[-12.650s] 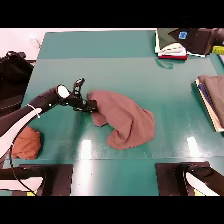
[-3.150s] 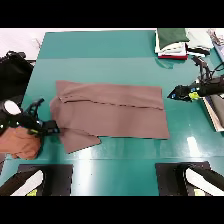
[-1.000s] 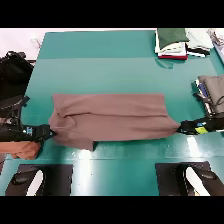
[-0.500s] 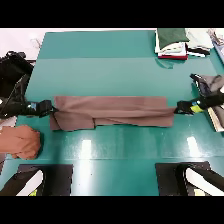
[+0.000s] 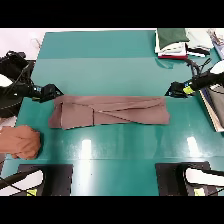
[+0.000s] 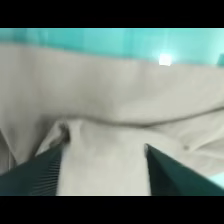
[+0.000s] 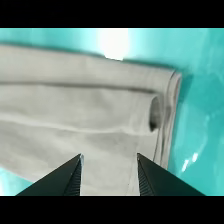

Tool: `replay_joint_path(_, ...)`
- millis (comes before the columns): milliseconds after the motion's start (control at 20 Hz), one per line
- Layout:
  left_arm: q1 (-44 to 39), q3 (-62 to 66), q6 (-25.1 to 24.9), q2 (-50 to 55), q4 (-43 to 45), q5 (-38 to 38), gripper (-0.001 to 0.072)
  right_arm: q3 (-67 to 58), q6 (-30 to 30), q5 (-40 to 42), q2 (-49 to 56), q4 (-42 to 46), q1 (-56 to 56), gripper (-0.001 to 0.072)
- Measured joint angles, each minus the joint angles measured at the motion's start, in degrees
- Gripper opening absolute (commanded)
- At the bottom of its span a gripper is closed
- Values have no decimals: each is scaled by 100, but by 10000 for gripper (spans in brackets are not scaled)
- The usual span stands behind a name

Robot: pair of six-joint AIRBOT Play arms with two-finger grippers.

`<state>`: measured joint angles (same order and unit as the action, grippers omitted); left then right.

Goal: Fold the shirts.

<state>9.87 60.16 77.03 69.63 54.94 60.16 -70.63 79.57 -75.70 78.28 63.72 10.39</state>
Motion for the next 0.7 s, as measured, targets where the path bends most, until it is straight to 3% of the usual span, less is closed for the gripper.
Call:
replay_joint_path(50,0,98,0,35,-7,79,38,0,-72,-133,33,-66,162,509)
replay_joint_path(100,-2,164,-4,66,-31,142,31,50,-136,-225,55,-101,326,570)
replay_joint_path(400,-686,317,114,164,-177,66,30,1062,-566,-249,234,-632,1272,565)
replay_joint_path(550,-1530,337,348,363,-210,-391,30,1502,-898,-85,535,-1248,1340,485)
replay_joint_path(700,-2376,426,511,769,-258,-883,30,1679,-1161,125,835,-1762,1091,249)
